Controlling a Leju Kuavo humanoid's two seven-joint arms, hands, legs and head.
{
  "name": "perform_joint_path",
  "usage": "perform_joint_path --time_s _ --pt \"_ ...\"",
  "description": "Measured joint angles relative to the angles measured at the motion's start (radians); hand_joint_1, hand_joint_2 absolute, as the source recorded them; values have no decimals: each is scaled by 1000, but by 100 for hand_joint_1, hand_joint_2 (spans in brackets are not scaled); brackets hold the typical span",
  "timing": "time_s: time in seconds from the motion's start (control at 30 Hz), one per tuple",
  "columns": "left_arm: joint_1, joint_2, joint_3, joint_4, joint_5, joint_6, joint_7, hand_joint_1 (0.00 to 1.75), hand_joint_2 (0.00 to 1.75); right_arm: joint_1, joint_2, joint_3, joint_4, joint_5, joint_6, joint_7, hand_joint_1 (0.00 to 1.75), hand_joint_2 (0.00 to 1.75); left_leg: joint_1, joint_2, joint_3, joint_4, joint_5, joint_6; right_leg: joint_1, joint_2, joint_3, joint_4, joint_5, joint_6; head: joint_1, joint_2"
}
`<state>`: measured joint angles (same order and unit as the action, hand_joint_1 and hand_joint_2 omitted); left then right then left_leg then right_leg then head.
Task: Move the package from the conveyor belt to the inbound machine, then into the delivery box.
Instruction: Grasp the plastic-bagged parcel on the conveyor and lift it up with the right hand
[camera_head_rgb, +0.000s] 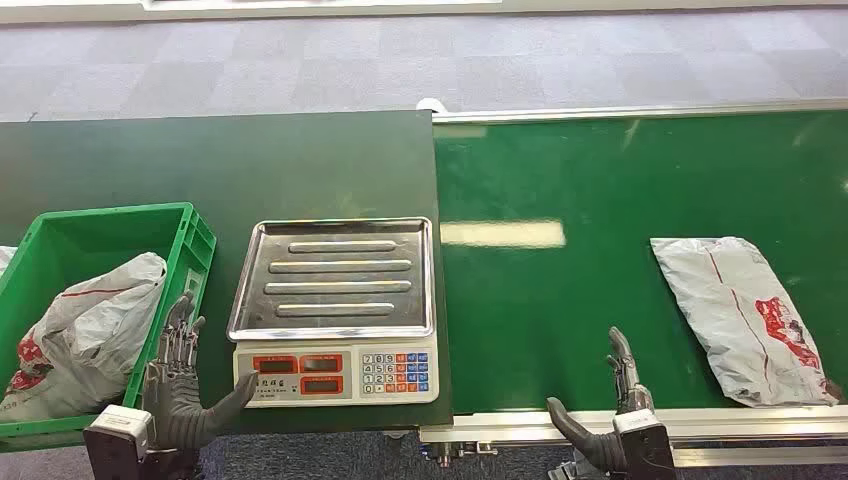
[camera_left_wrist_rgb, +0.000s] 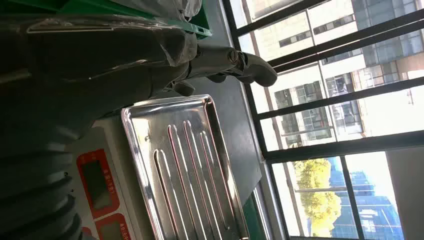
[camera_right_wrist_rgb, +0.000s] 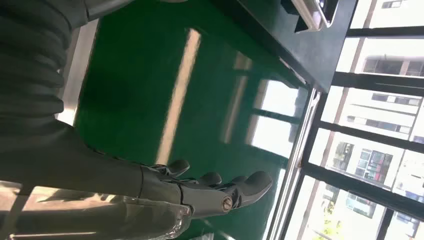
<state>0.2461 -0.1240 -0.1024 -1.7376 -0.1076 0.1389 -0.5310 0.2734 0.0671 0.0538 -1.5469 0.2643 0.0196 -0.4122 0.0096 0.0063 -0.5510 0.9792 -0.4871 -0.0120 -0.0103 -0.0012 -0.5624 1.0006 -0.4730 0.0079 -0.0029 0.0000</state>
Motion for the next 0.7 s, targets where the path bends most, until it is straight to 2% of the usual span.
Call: perform_joint_path --time_s 0.27,0.7 --pt "-1 2 -4 0 7 -13 5 0 175 0 -3 -5 0 -34 21 -6 0 175 0 0 0 0 0 0 0 0 0 0 0 0 0 0" --pt "0 2 -4 0 -32 -2 16 0 175 6 16 -23 -1 -16 56 -5 0 175 0 0 0 0 0 0 0 0 0 0 0 0 0 0"
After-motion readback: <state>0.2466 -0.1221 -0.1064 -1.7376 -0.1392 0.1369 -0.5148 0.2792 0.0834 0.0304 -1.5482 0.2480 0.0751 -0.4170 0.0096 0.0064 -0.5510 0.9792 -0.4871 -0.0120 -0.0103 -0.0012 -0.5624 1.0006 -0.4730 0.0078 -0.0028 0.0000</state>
